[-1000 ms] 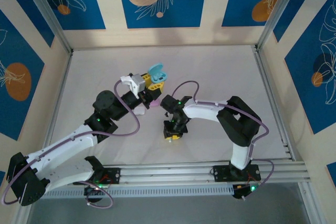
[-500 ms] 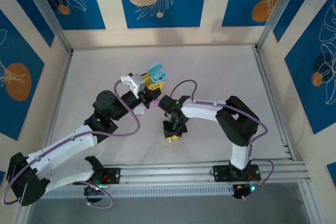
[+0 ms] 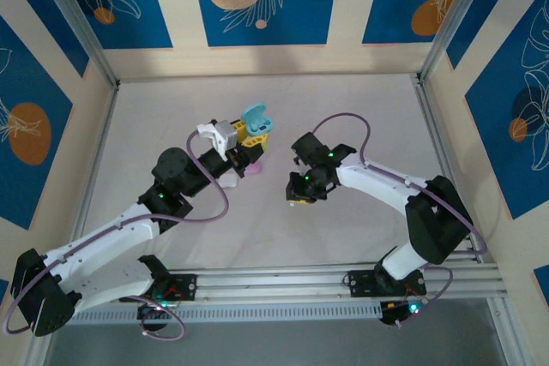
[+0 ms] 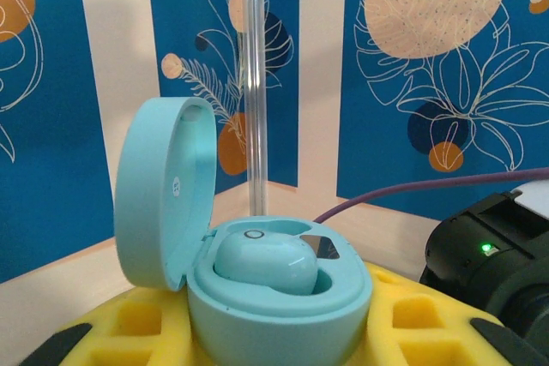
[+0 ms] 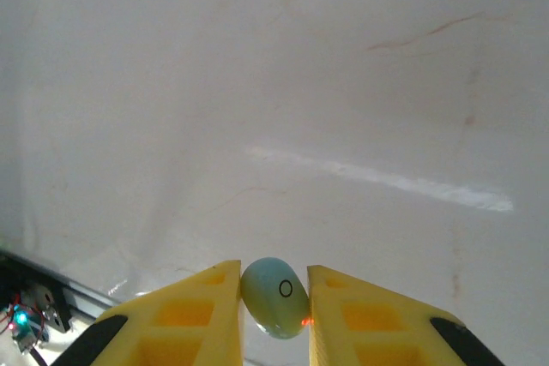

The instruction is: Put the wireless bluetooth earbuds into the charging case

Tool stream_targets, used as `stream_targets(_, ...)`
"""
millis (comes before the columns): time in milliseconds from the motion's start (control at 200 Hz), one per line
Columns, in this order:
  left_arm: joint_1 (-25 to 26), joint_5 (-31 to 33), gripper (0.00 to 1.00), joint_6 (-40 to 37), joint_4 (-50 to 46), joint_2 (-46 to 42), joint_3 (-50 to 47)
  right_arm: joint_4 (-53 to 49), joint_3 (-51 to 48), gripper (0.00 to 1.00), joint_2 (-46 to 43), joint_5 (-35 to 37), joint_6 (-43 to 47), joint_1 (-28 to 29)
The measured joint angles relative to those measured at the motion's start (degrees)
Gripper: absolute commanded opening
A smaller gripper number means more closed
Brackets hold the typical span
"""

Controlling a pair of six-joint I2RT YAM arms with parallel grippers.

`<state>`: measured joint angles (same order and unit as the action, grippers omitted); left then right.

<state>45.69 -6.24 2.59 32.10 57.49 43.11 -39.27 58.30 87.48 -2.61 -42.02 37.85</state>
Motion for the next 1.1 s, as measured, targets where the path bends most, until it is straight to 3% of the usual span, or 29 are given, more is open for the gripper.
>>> stream_targets(235,0.00,-0.02,0.24,0.00,0.00,1.20,0.00,1.99,-3.34,0.23,2.01,-1.03,0.11,-4.90)
stream_targets(1095,0.00,-0.04,0.24,0.35,-0.15,2.29,0.00,5.38,-5.99,0.24,8.00,-3.34,1.77,-5.99)
